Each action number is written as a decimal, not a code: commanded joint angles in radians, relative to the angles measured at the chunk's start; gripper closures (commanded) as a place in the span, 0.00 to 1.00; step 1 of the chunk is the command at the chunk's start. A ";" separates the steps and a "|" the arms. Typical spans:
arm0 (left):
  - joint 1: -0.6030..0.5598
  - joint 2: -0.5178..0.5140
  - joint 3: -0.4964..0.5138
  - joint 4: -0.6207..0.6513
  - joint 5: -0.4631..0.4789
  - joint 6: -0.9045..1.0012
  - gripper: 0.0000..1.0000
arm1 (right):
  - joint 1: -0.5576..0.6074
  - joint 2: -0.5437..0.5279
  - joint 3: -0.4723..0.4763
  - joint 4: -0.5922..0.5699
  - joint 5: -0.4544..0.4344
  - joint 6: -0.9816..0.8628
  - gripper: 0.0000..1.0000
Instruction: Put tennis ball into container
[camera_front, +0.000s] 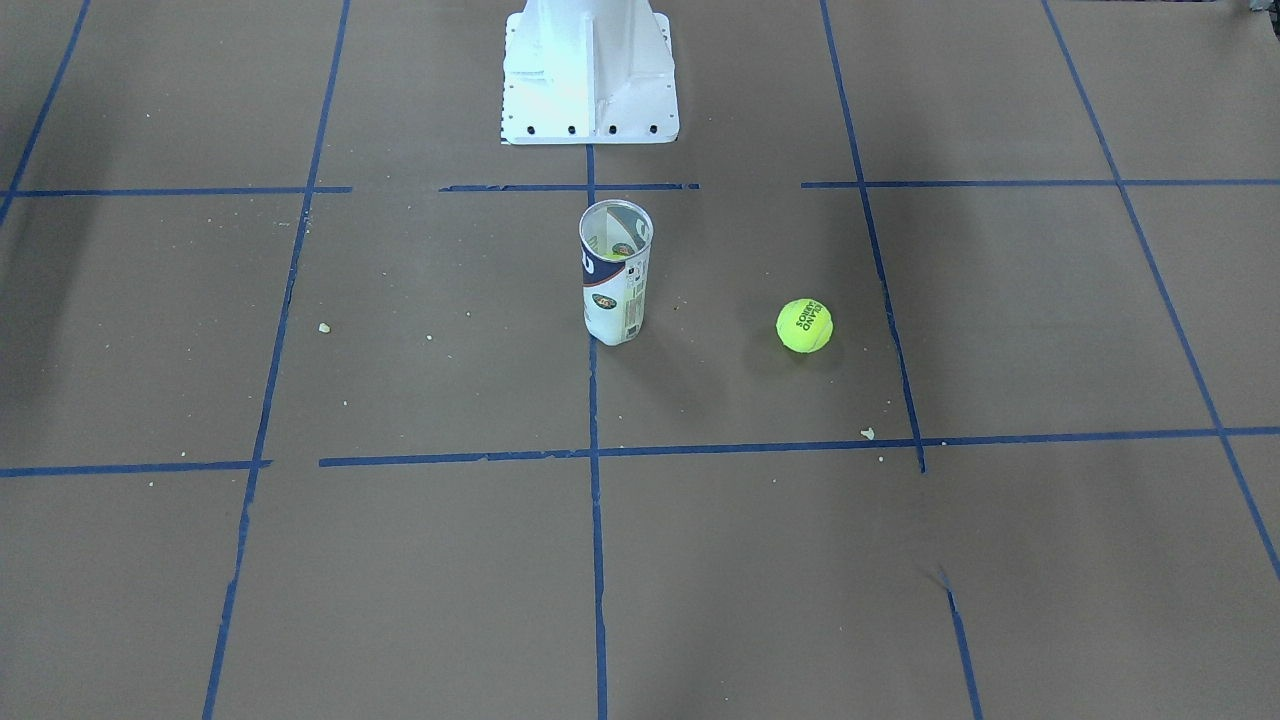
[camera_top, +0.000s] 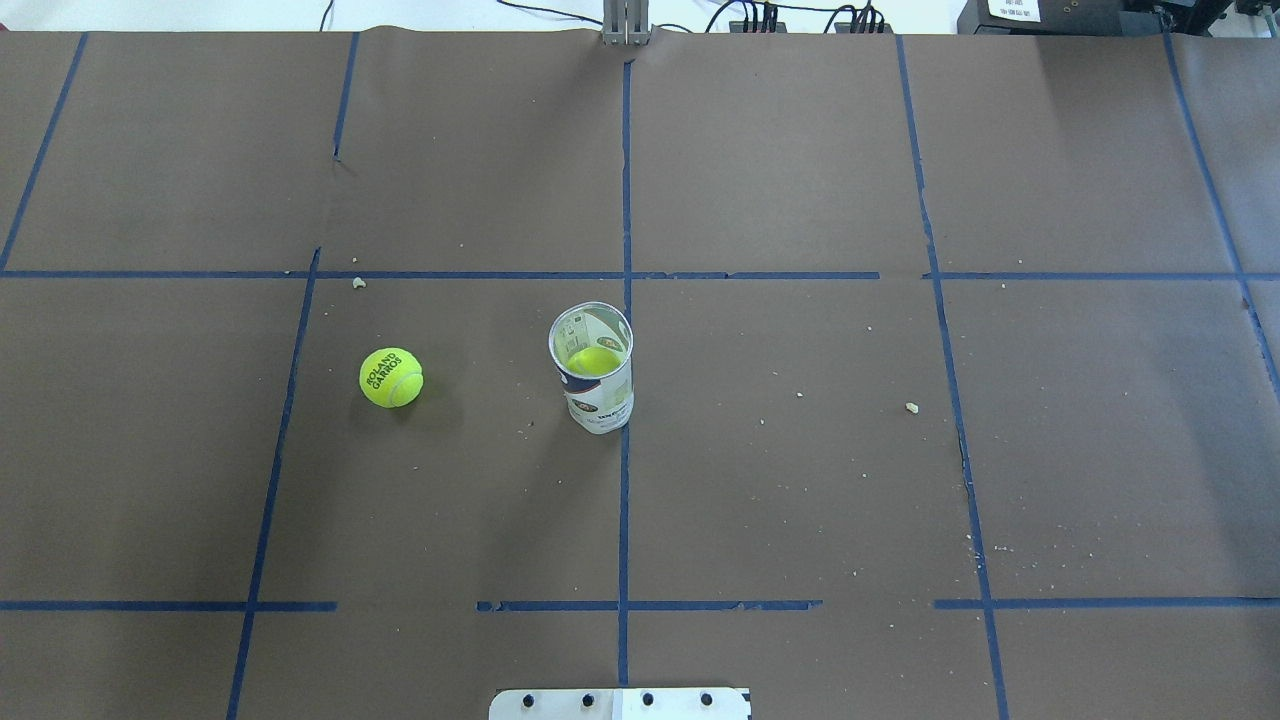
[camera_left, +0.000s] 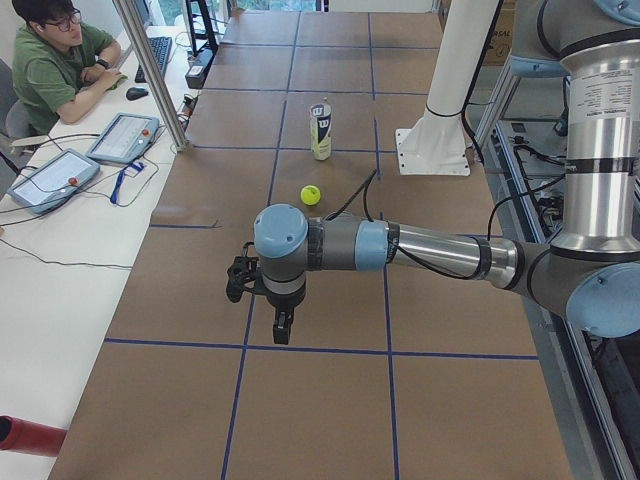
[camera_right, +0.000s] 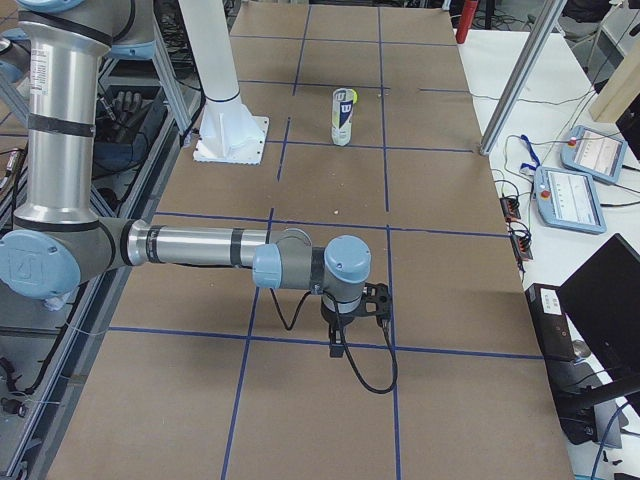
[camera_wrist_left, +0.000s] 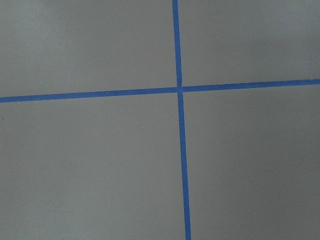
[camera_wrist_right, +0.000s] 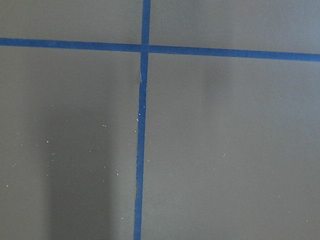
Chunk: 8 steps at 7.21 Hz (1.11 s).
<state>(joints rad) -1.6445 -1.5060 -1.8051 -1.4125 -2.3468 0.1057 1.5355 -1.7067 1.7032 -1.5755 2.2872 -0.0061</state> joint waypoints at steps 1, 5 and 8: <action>0.000 -0.006 0.000 0.000 0.000 0.002 0.00 | 0.000 -0.001 0.000 -0.001 0.000 0.000 0.00; 0.002 -0.029 -0.036 -0.005 -0.003 -0.004 0.00 | 0.000 -0.001 -0.001 0.000 0.000 0.000 0.00; 0.002 -0.171 0.000 -0.078 -0.008 -0.008 0.00 | 0.000 -0.001 -0.001 0.000 0.000 0.000 0.00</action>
<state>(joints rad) -1.6420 -1.6417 -1.8133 -1.4482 -2.3510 0.1020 1.5355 -1.7068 1.7027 -1.5754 2.2872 -0.0061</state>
